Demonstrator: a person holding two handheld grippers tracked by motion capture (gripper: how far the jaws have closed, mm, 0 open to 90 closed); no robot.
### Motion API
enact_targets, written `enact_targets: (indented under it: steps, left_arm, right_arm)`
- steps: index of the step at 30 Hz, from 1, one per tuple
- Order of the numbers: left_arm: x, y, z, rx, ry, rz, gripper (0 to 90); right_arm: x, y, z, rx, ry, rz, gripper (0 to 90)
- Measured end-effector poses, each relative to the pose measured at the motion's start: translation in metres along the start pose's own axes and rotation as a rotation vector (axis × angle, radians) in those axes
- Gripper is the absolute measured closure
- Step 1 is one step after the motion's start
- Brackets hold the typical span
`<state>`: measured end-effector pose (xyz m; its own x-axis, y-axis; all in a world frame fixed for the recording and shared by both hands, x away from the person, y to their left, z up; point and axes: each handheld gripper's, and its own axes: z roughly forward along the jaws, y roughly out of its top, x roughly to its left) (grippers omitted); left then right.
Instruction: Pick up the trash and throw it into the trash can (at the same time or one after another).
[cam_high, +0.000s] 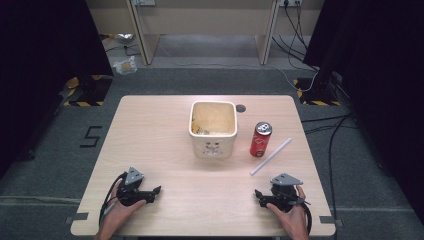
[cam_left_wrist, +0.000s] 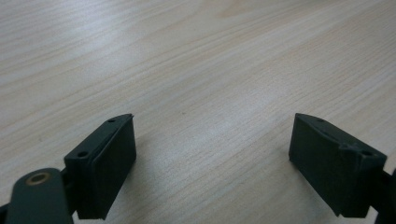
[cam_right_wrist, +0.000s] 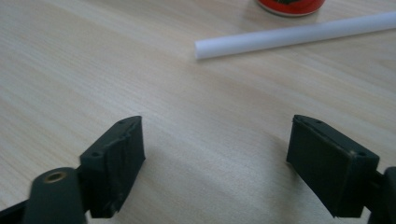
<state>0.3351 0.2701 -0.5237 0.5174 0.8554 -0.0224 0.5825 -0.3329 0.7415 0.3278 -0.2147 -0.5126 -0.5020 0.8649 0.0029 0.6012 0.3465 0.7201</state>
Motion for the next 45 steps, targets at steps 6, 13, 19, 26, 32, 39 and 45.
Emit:
enact_targets:
  steps: [6,13,19,26,32,39,45]
  left_arm:
    - [0.000,0.000,0.000,-0.001,0.000,-0.001,13.9]
    - [0.000,0.000,0.000,-0.001,0.001,-0.001,13.9]
    - [0.000,0.000,0.000,0.002,-0.001,0.000,13.9]
    - [0.000,0.000,0.000,0.002,-0.001,0.000,13.9]
    - [0.000,0.000,0.000,-0.001,0.000,-0.001,13.9]
    - [0.000,0.000,0.000,-0.001,0.001,-0.001,14.0]
    - [0.000,0.000,0.000,0.000,0.000,0.000,13.9]
  right_arm:
    - [-0.002,0.004,-0.007,-0.033,-0.021,0.000,15.4]
    - [-0.007,0.013,-0.017,-0.071,-0.042,0.001,15.1]
    - [-0.011,0.023,-0.022,-0.103,-0.064,0.000,15.6]
    - [-0.014,0.042,-0.030,-0.147,-0.080,-0.009,15.3]
    - [-0.018,0.055,-0.035,-0.173,-0.088,-0.008,15.4]
    - [-0.023,0.065,-0.031,-0.177,-0.086,-0.005,15.5]
    - [-0.027,0.070,-0.021,-0.172,-0.076,0.004,15.5]
